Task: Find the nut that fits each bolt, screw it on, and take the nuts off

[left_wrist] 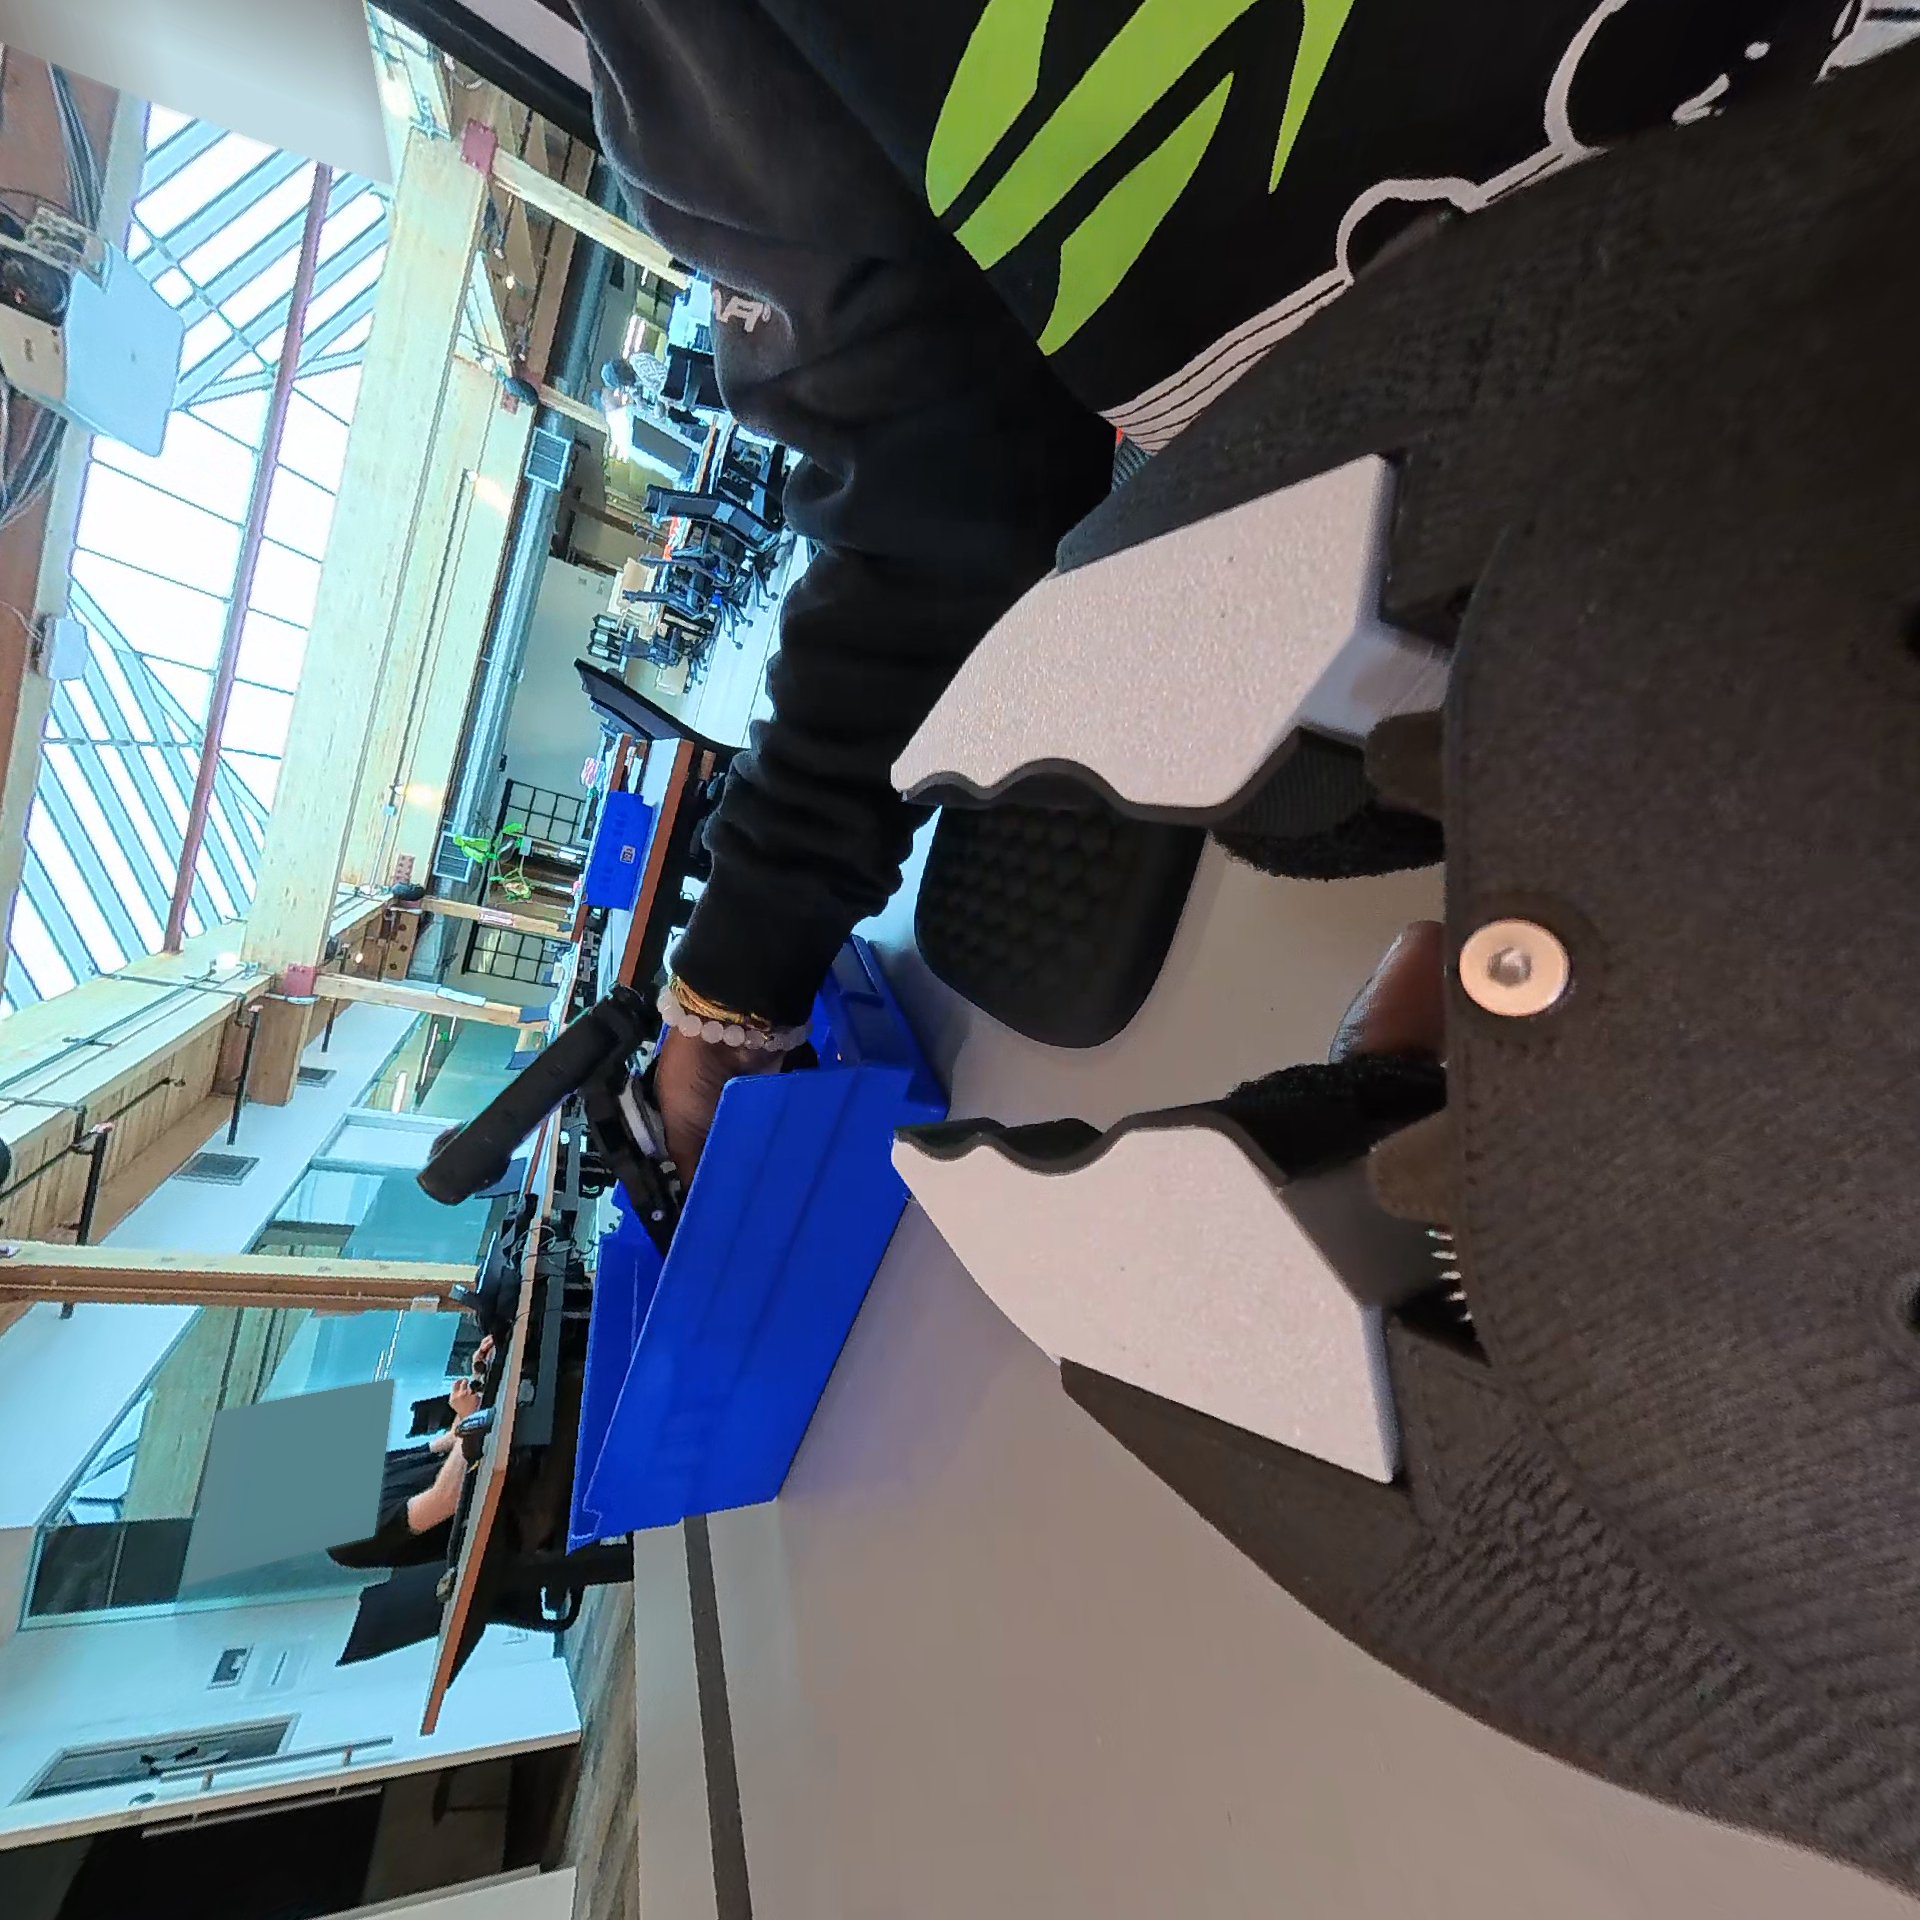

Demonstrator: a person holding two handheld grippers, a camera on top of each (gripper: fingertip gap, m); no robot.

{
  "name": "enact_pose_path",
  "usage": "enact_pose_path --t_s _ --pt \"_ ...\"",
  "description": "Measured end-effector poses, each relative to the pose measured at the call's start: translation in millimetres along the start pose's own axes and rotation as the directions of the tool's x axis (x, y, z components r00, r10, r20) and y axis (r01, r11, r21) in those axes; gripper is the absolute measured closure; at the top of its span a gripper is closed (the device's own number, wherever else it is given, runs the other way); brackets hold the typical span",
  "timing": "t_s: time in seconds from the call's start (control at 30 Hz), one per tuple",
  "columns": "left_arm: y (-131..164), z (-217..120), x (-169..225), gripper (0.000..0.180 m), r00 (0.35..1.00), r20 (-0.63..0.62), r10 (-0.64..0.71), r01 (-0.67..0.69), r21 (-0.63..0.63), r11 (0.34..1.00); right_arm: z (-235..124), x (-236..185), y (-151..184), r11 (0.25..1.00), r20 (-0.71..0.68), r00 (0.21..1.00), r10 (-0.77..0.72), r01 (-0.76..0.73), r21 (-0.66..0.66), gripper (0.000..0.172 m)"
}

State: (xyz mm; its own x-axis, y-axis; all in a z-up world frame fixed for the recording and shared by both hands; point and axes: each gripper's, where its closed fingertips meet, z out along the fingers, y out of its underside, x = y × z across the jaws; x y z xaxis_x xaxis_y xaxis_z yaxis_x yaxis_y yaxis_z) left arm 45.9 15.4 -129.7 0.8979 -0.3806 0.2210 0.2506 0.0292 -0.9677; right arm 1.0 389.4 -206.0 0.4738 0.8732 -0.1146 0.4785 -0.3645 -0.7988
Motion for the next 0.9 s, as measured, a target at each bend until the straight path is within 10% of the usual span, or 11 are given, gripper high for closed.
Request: enact_pose_path --t_s 0.33,0.67,0.77,0.9 --pt "0.3 0.3 -0.4 0.123 1.0 0.004 0.002 -0.002 -0.002 1.0 -7.9 -3.8 -4.2 0.999 -0.015 0.999 -0.03 0.03 0.022 0.157" --pt "-27.7 -19.7 -28.6 0.123 0.974 0.224 0.039 -0.068 0.122 0.99 -126.4 -46.6 -48.1 0.876 0.057 0.998 0.03 -0.054 0.479 0.104" --pt "-50.6 -59.0 -67.7 0.113 0.851 0.519 0.078 -0.163 0.121 0.979 -156.5 -59.8 -34.8 0.832 0.077 0.996 0.055 -0.088 0.547 0.095" --pt "-81.9 -149.4 -118.5 0.082 0.524 0.85 0.052 -0.275 0.111 0.955 -166.1 -88.6 -3.6 0.838 0.083 0.996 0.024 -0.065 0.542 0.092"
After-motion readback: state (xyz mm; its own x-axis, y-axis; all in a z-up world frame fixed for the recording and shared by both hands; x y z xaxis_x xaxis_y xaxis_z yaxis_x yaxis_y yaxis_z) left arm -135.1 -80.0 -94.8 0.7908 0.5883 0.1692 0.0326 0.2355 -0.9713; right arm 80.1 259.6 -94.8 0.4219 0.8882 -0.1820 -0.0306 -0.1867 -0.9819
